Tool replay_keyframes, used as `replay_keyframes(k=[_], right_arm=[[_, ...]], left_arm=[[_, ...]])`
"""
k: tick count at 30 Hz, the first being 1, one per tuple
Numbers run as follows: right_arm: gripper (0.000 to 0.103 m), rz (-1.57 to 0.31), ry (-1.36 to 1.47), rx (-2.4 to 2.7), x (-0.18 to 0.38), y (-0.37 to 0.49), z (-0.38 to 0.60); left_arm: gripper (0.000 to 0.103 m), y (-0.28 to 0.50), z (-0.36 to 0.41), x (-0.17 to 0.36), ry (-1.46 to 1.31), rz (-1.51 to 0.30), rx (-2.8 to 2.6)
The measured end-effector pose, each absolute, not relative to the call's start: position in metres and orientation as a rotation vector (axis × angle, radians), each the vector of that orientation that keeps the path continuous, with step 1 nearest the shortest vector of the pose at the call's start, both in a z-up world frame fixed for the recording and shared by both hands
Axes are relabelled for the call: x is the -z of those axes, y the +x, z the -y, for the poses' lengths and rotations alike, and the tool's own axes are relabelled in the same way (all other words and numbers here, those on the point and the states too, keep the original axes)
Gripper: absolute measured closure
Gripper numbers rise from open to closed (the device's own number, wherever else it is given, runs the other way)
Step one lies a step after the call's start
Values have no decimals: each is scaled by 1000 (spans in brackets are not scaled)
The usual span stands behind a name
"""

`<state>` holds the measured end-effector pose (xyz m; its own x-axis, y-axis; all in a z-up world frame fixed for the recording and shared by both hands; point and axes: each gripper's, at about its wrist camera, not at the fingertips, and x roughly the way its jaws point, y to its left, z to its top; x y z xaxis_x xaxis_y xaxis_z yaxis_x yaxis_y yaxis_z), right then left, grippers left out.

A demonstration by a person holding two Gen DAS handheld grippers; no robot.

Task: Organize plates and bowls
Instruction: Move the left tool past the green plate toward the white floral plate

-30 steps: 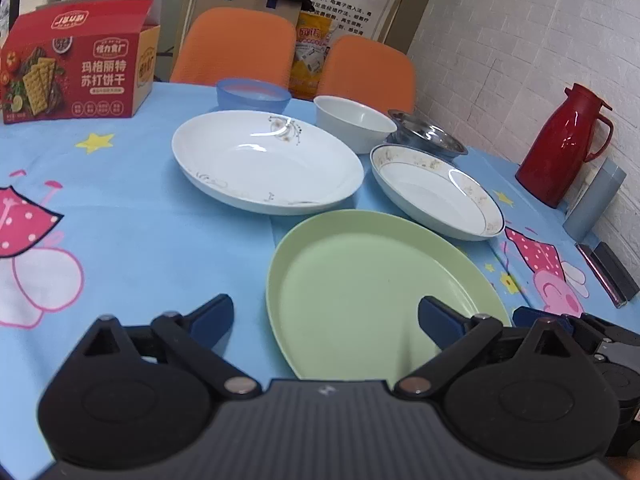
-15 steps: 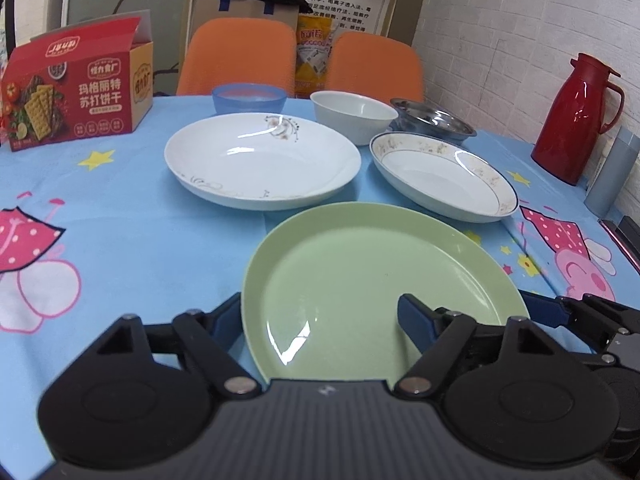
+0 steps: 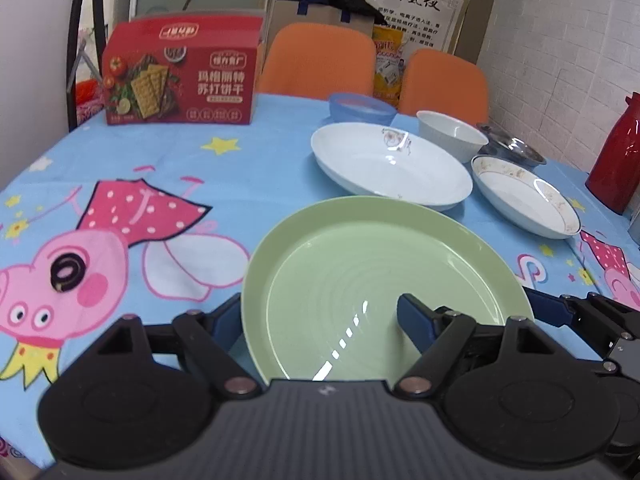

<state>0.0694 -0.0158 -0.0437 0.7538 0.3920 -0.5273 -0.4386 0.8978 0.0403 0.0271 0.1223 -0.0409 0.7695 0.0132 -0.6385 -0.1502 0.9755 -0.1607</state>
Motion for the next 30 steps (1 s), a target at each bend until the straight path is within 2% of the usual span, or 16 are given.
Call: replay_keyframes(k=[5, 10, 14, 18, 23, 30], right_arm=[[0, -581, -80, -463, 48, 70, 17], [0, -592, -62, -465, 48, 73, 23], [0, -600, -50, -490, 47, 76, 26], [0, -581, 76, -454, 36, 82, 55], [0, -574, 141, -440, 24, 95, 74], [0, -583, 87, -459, 17, 128, 67]], left_arm=[[17, 31, -114, 46, -182, -666, -93], [17, 33, -112, 47, -187, -653, -60], [11, 34, -116, 46, -204, -650, -43], [4, 29, -131, 35, -296, -608, -25], [3, 49, -141, 24, -321, -608, -38], [3, 85, -151, 16, -343, -617, -7]])
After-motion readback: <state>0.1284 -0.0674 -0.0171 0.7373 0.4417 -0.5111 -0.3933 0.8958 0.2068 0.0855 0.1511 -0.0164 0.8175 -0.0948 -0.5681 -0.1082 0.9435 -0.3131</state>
